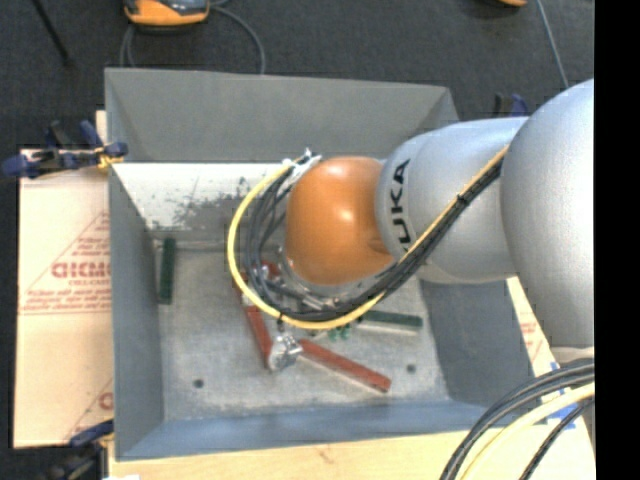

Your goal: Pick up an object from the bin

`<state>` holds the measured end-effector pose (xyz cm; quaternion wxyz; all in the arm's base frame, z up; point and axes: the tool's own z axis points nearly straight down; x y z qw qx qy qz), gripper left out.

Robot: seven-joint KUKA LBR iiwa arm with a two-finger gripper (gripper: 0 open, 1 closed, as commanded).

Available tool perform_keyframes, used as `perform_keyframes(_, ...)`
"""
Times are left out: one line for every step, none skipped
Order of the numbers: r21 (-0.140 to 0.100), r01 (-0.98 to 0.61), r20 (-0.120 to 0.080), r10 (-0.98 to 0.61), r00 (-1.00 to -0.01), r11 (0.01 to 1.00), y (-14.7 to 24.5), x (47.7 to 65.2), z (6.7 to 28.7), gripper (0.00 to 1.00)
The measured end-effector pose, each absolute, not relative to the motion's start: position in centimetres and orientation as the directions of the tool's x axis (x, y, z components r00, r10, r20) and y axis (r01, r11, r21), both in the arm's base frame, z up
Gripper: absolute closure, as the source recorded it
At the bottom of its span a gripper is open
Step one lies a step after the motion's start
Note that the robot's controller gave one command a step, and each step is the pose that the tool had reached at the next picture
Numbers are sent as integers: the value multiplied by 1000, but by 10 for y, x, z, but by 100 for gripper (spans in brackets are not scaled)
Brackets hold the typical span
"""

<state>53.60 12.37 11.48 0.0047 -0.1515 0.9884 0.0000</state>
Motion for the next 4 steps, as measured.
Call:
perform_keyframes(0, -302, -5, -302, -953, 953, 116, 533, 92, 0)
perform_keyframes(-1, -483, -11, -483, -875, 875, 107, 556, 83, 0)
perform_keyframes(-18, -716, -37, -716, -697, 698, 95, 556, 84, 0)
perform_keyframes(-6, -875, 8, -875, -483, 483, 125, 580, 81, 100)
